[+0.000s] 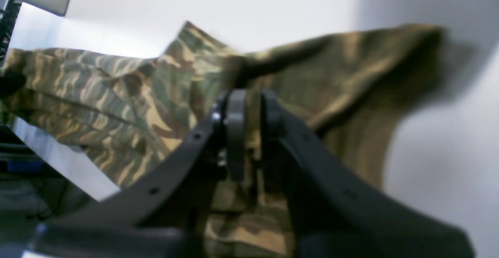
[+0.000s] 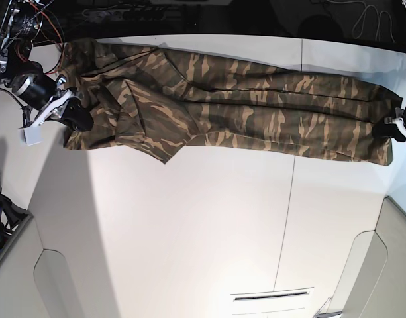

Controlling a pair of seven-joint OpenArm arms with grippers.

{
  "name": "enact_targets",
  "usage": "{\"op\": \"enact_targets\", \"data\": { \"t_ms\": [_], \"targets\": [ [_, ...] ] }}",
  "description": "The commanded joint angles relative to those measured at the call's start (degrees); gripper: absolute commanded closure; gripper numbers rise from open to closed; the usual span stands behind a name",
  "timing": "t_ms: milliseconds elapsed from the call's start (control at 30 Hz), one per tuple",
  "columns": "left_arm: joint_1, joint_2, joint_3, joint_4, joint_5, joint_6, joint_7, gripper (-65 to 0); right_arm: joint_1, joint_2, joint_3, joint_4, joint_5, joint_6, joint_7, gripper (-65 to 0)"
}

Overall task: Fold the T-shirt properly
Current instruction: 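Grasp the folded strip's end with the left gripper and lift it toward the right gripper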

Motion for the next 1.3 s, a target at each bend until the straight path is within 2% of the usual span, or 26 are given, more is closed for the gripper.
{"op": "enact_targets", "data": {
  "t_ms": [0, 200, 467, 600, 733, 933, 1100, 1267],
  "targets": [
    [-0.7, -1.5, -0.5, 2.5, -1.5, -0.2, -0.3, 0.0, 0.4, 0.6, 0.5, 1.0, 1.2, 0.5, 0.9, -7.7],
    [0.1, -0.4, 0.8, 15.0, -1.3, 2.5, 2.2, 0.0, 0.4, 0.5, 0.5, 1.0, 1.3, 0.5, 1.4, -7.7],
    [1.0, 4.3, 8.0, 29.1, 3.5, 3.3, 1.1, 0.0, 0.4, 0.5, 0.5, 1.0, -0.3, 0.4, 1.4, -7.7],
    [1.0, 7.5, 13.9, 33.6, 12.6, 5.5, -2.4, 0.0, 0.4, 0.5, 0.5, 1.0, -0.7, 0.4, 1.4, -7.7],
    [1.0, 10.2, 19.2, 37.3, 25.7, 9.9, -6.6, 0.0, 0.4, 0.5, 0.5, 1.0, -0.7, 0.4, 1.7, -7.7],
    [1.0, 13.4, 26.5, 39.2, 40.8, 17.1, -8.0, 0.0, 0.4, 0.5, 0.5, 1.0, -1.4, 0.4, 2.8, -7.7],
    [1.1, 16.8, 32.3, 39.2, 47.0, 20.3, -8.0, 0.0, 0.4, 0.5, 0.5, 1.0, -4.3, 0.4, 5.6, -7.7],
    [2.6, 19.1, 35.5, 39.9, 48.4, 21.2, -8.3, 0.0, 0.5, 0.5, 0.5, 1.0, -4.6, 0.4, 6.3, -7.7]
  ]
}}
